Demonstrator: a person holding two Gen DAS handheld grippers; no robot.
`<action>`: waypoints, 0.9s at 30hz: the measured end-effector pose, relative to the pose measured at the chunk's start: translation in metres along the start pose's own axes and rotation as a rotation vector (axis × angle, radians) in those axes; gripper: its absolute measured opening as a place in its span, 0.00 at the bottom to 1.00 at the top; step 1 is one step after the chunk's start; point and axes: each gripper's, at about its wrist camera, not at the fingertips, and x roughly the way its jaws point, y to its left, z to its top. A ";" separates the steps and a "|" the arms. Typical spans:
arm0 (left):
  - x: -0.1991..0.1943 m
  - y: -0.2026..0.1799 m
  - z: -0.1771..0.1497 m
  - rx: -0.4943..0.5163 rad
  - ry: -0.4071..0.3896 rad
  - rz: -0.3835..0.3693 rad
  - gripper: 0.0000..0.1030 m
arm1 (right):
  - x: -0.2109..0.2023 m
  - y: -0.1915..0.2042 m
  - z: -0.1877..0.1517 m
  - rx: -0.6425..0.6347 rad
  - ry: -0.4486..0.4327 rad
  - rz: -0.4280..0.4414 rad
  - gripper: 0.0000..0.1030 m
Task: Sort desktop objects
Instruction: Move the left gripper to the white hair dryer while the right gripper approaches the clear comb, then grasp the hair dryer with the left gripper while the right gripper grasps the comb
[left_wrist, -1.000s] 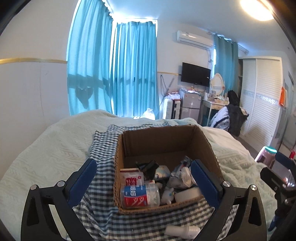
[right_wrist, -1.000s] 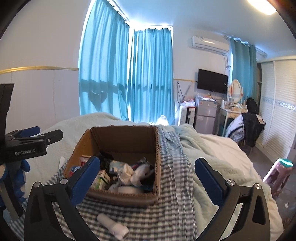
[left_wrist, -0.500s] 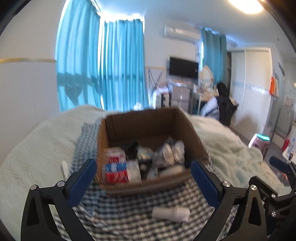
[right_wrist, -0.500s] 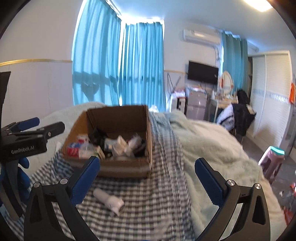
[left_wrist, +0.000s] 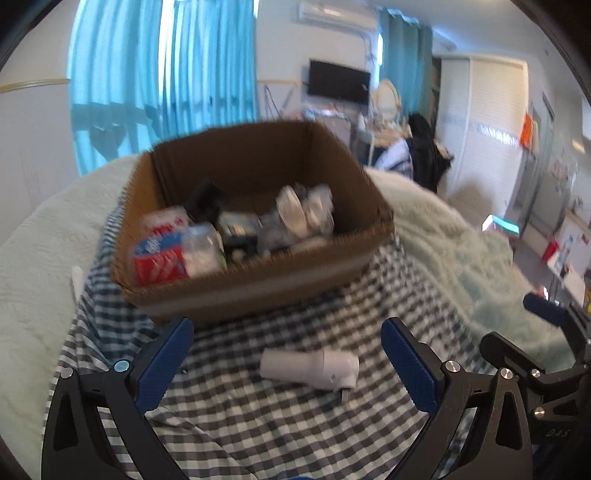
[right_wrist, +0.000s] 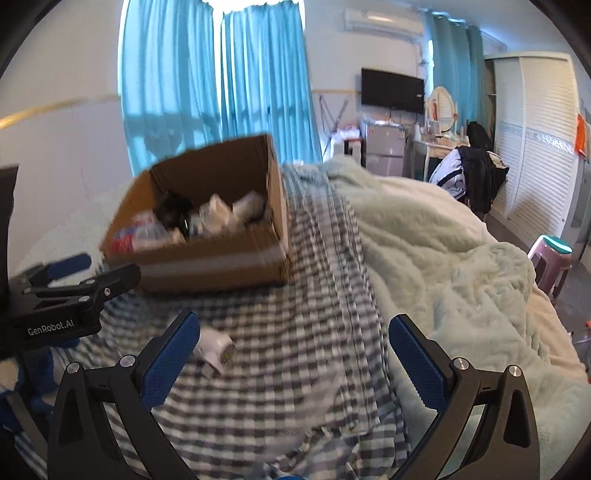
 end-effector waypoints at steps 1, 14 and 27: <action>0.004 -0.003 -0.003 0.012 0.013 -0.001 1.00 | 0.004 0.001 -0.004 -0.015 0.014 -0.016 1.00; 0.060 -0.015 -0.032 0.050 0.098 -0.001 1.00 | 0.048 -0.020 -0.040 0.117 0.215 -0.003 1.00; 0.109 -0.017 -0.050 0.067 0.225 -0.039 1.00 | 0.088 -0.013 -0.062 0.127 0.352 0.032 0.88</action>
